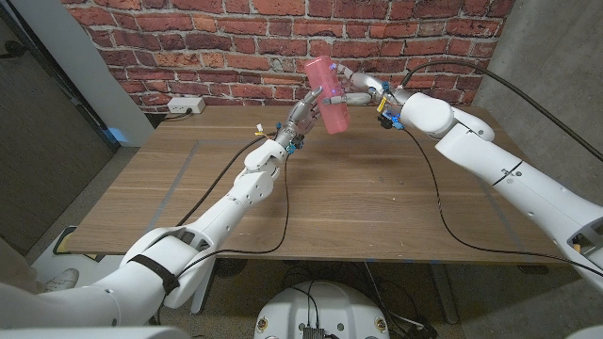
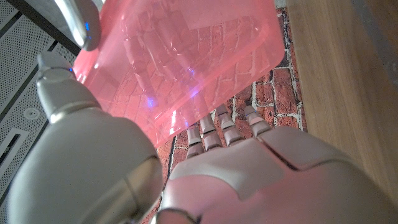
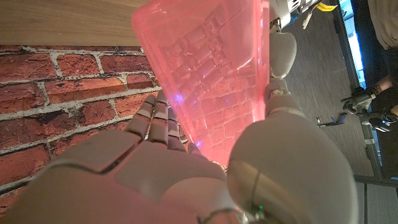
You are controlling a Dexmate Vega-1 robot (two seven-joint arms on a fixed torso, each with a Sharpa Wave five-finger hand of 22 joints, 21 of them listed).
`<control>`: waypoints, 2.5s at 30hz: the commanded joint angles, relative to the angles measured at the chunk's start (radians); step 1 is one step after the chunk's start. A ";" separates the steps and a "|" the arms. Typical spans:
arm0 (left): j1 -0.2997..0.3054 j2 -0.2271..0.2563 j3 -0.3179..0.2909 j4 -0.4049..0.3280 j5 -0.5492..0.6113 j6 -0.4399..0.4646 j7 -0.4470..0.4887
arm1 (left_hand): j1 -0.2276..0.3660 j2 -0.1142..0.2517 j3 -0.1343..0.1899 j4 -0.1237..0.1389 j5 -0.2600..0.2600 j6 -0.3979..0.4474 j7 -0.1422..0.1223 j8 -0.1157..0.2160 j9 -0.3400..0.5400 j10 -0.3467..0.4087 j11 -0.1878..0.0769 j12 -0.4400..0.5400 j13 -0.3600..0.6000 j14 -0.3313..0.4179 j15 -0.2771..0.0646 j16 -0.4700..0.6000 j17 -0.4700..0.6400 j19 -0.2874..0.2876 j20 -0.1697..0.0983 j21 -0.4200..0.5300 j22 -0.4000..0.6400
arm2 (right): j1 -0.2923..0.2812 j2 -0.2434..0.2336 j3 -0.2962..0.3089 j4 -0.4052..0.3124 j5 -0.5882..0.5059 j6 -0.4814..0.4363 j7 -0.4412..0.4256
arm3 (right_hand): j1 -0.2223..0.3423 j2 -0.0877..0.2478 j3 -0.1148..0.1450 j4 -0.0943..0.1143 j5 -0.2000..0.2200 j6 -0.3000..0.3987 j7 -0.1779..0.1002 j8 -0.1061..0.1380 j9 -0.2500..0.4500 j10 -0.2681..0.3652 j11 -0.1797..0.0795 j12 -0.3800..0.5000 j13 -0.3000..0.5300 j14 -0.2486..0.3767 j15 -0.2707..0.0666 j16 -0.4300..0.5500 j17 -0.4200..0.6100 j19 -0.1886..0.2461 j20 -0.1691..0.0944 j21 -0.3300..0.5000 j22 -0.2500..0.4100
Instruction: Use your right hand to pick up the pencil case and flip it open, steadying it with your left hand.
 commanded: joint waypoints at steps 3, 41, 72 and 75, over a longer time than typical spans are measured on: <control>-0.045 -0.051 -0.008 0.107 -0.009 -0.019 -0.044 | 0.199 0.219 0.296 0.221 0.007 0.120 -0.120 0.007 0.004 0.158 -0.153 -0.001 0.005 0.005 -0.081 -0.002 0.004 0.005 0.003 -0.002 0.005 | 0.010 -0.013 0.007 0.016 0.036 0.087 0.096 | 0.049 0.078 -0.035 0.011 -0.041 -0.016 -0.018 0.013 0.003 0.248 -0.262 -0.006 0.025 0.156 -0.259 0.016 0.017 -0.012 -0.013 0.000 0.002; -0.048 -0.102 -0.064 0.181 -0.099 -0.005 -0.135 | 0.214 0.214 0.357 0.214 0.028 0.161 -0.120 0.046 0.018 0.210 -0.154 0.013 0.024 0.053 -0.104 -0.011 0.019 0.021 0.000 -0.003 0.004 | -0.025 -0.053 0.060 -0.023 0.087 0.069 0.081 | -0.085 0.044 -0.105 0.055 -0.265 -0.030 0.005 0.020 0.004 0.162 -0.197 -0.077 0.006 0.068 -0.184 -0.004 -0.032 -0.016 0.002 0.009 0.004; -0.205 -0.263 -0.254 0.628 -0.233 0.038 -0.504 | 0.213 0.194 0.389 0.204 0.042 0.146 -0.121 0.053 0.010 0.213 -0.154 -0.004 0.023 0.040 -0.110 -0.041 0.034 0.019 -0.020 -0.010 0.003 | -0.064 -0.077 0.099 -0.074 0.099 -0.029 -0.015 | -0.124 0.043 -0.118 0.071 -0.298 -0.033 0.018 0.021 0.004 0.162 -0.180 -0.085 0.000 0.073 -0.175 0.000 -0.042 -0.006 0.002 0.012 0.004; -0.200 -0.264 -0.259 0.609 -0.236 0.050 -0.518 | 0.211 0.193 0.391 0.205 0.043 0.142 -0.121 0.052 0.008 0.211 -0.154 -0.006 0.024 0.039 -0.106 -0.043 0.037 0.018 -0.017 -0.010 0.003 | -0.065 -0.075 0.098 -0.074 0.100 -0.027 -0.019 | -0.126 0.043 -0.119 0.071 -0.300 -0.034 0.018 0.021 0.004 0.163 -0.180 -0.086 -0.001 0.071 -0.175 0.000 -0.043 -0.006 0.002 0.012 0.004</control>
